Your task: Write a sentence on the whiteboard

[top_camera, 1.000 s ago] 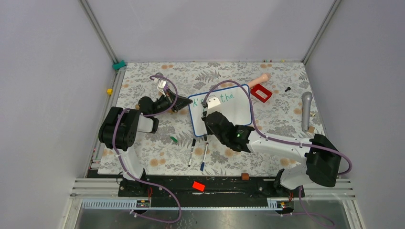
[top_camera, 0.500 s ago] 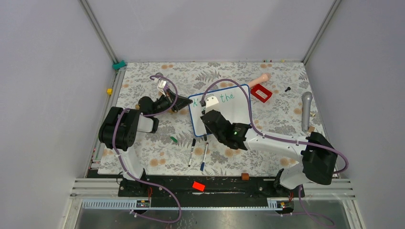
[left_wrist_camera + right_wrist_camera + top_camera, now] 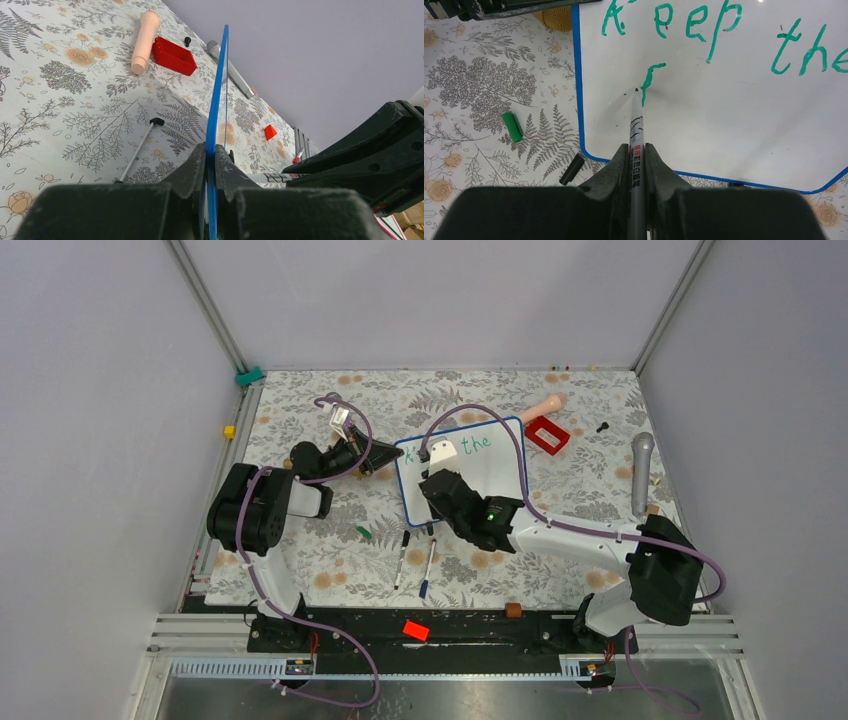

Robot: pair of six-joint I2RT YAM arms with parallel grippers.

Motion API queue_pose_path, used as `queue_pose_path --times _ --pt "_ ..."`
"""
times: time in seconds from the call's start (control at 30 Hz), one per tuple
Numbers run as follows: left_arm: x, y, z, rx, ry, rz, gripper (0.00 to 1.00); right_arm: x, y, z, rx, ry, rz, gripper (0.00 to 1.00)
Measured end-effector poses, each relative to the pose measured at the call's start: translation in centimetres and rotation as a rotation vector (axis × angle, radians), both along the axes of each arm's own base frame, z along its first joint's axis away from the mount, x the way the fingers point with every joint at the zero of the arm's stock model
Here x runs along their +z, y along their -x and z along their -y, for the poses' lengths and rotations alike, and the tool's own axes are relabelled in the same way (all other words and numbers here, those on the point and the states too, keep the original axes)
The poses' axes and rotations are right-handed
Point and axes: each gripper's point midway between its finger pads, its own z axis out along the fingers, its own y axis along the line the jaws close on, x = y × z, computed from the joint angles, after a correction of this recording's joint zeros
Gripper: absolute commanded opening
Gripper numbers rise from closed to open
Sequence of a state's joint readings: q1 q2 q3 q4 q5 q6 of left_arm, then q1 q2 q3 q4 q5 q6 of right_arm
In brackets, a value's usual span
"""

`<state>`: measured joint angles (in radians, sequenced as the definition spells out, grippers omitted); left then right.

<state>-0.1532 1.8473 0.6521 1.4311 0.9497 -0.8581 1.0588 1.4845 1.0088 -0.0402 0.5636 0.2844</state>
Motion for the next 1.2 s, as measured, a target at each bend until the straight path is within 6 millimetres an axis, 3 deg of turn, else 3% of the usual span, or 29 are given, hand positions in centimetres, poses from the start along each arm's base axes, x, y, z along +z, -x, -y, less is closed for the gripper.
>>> queue_pose_path --times 1.2 --pt "-0.02 -0.02 0.00 0.001 0.000 0.000 0.00 0.24 -0.79 -0.85 -0.010 0.036 -0.007 0.00"
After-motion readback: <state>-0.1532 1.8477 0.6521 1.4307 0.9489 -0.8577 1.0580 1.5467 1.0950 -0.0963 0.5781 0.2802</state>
